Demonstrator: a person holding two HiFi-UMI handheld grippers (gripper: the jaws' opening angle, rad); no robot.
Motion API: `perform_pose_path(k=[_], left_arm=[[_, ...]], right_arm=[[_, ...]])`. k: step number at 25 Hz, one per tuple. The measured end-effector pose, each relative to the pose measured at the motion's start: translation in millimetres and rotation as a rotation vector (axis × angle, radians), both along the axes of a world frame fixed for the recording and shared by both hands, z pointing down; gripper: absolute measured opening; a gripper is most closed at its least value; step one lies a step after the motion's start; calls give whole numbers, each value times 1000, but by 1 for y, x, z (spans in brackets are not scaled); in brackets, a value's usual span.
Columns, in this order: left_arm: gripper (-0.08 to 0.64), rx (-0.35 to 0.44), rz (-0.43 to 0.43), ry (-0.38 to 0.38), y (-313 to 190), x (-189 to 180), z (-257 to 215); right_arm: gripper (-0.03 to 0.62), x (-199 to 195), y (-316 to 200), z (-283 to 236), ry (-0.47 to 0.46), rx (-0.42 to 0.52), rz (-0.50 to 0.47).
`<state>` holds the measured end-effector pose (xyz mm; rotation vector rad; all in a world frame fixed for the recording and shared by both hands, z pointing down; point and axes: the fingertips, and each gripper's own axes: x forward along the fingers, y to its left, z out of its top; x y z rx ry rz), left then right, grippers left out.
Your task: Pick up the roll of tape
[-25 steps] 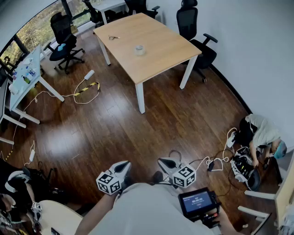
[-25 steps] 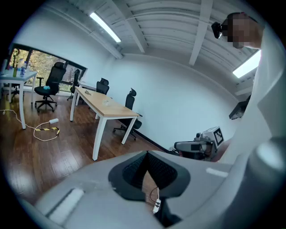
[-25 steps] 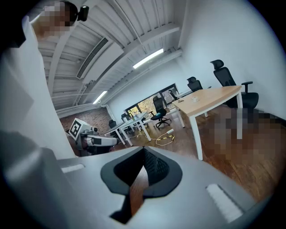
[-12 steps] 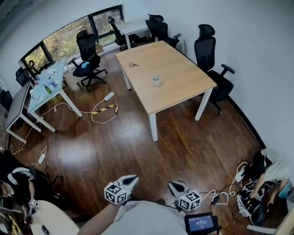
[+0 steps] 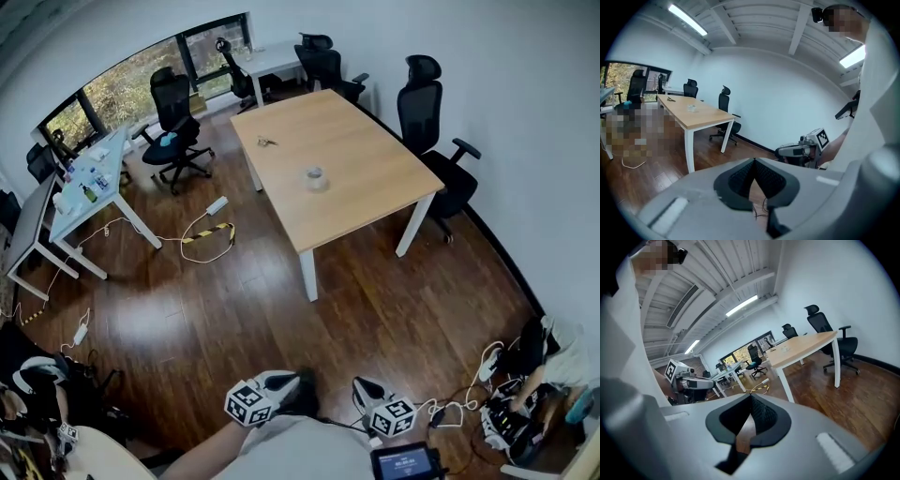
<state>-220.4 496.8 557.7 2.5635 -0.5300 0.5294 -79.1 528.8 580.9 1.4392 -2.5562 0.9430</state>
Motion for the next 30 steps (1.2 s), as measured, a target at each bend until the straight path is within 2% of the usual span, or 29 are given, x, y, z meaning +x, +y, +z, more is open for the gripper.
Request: perform_pose_path(k=[3,6,9,13,19,24,27,30], left_arm=[[6,-15,36,19,-27,28,12],[6,-26,95,37,-58,61,13],[6,-22,148,52,-103,71,1],[6,-30,173,105,-147,83,-5],[6,-52,82,95,-197,57,8],[6,-126,-67,117,-227,37,11],[6,-126,-116,129,-245,51,10],[6,-145,-147,114,-260,80,12]], right_arm=[[5,26,-24,-4,44,4,43],[5,53,-52,-14,48,-2,97],[5,55,-88,-22,50,-6,132],[5,61,-129,-29,124,-6,143],[5,51,-188,-23,123,-8,87],[6,47,-231,-15,115,-16,18],[6,48,-254,-1,93,-34,-44],[5,64,-270,-1,93,-45,-92]])
